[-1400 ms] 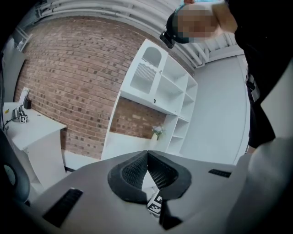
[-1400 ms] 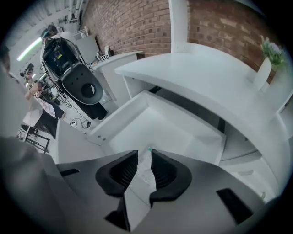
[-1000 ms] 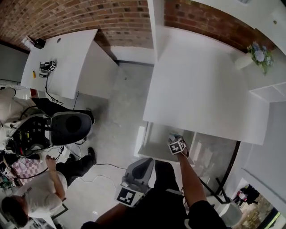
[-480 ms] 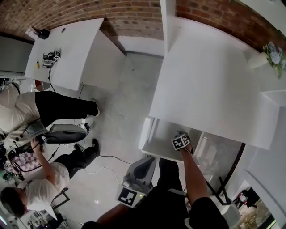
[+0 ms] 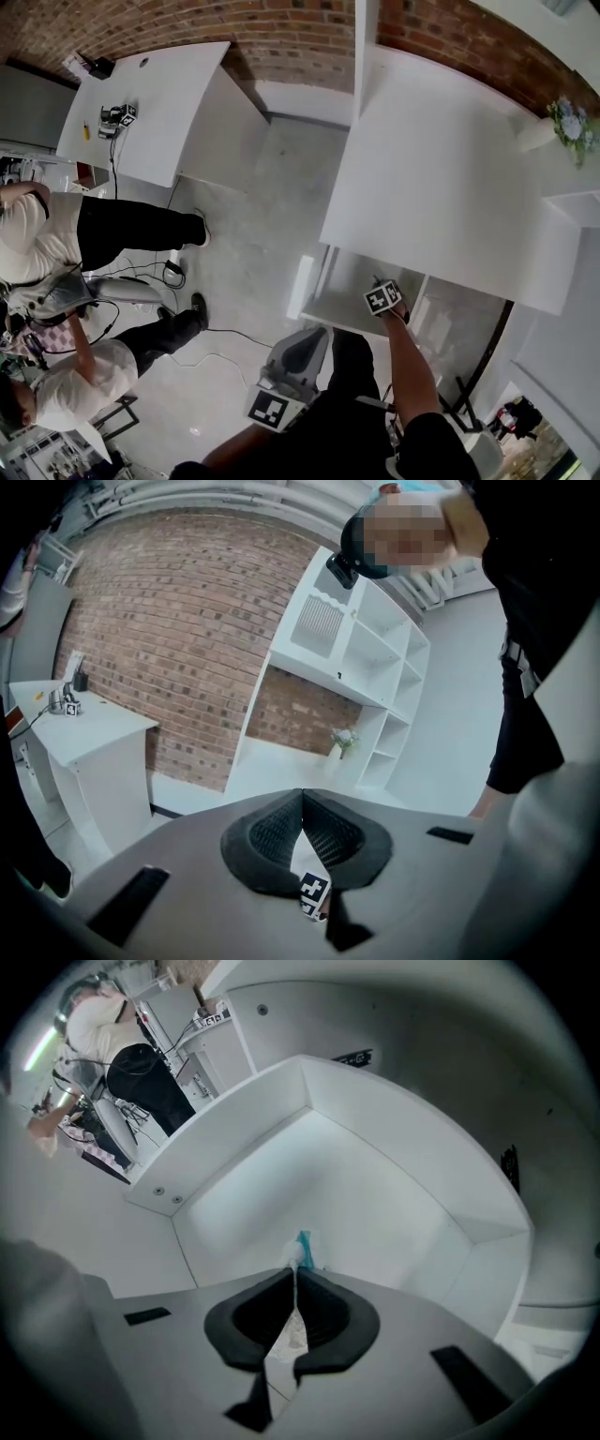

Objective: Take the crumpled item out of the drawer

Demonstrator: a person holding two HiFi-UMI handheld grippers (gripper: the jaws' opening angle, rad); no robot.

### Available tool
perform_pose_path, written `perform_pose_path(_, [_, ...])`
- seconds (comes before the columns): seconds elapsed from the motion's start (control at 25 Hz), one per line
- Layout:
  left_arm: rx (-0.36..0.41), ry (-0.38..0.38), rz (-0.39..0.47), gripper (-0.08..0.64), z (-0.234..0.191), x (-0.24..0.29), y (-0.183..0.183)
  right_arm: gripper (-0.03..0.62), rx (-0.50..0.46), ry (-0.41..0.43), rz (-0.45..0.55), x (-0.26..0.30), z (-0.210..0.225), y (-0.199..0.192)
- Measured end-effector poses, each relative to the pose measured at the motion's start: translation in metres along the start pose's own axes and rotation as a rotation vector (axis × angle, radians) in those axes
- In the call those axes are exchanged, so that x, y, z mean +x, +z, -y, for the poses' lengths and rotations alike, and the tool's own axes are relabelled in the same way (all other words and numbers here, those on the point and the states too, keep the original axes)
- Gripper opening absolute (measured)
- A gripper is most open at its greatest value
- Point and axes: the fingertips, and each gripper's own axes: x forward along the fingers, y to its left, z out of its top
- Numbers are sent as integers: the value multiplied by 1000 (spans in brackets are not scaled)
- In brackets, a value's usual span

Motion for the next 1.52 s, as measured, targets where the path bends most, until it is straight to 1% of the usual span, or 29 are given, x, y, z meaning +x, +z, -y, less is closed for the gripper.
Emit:
perform_pose_path(0.24, [20,-35,58,25,7,-32,19,26,-17,-57,59,-41,-9,12])
perform_pose_path(0.4, [38,-57,113,25,9,-63,33,26,-17,-122,142,-88,-19,21])
perform_pose_path(0.52, [58,-88,159,25,10,-86,44,26,-13,-190,245,-142,-26,33])
perform_pose_path(0.64, [69,-118,180,25,13,-118,48,26,11,-250,372,-206,-51,34])
perform_pose_path(0.8, [106,-175,208,25,13,-153,44,26,115,-323,572,-295,-83,29])
perform_pose_path(0.92, [141,-195,199,25,9,-184,31,26,217,-335,710,-346,-122,14])
perform_pose_path(1.04, [134,-222,200,25,11,-207,26,26,305,-343,829,-391,-155,-4])
perform_pose_path(1.2, [148,-262,191,25,23,-224,18,26,397,-347,959,-441,-188,-31])
perform_pose_path(1.28, [152,-277,195,25,31,-231,17,26,405,-349,1004,-463,-205,-41])
perform_pose_path(1.36, [149,-282,198,25,37,-237,15,26,385,-349,1037,-480,-219,-45])
perform_pose_path(1.52, [143,-284,188,25,51,-242,9,26,369,-343,1113,-510,-236,-54])
